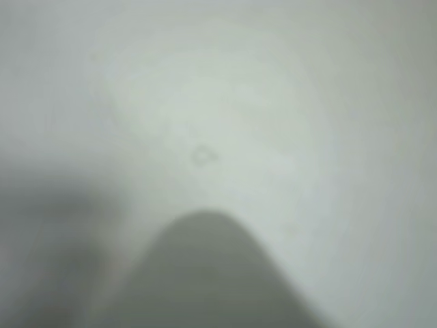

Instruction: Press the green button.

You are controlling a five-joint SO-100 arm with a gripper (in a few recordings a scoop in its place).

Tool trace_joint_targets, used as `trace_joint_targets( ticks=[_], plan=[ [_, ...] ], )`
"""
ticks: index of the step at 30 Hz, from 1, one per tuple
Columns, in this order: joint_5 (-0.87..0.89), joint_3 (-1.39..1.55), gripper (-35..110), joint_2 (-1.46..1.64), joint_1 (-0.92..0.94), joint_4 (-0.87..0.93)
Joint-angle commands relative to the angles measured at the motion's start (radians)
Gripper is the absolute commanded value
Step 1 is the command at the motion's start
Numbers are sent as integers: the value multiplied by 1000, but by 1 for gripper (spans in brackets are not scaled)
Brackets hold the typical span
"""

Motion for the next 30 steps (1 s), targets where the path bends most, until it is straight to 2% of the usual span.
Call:
trace_joint_targets(
  ticks=[1,24,30],
  plan=[
    [-35,-8,1,11,222,21],
    [-34,-6,0,11,212,20],
    [37,-6,0,15,202,23]
  ],
)
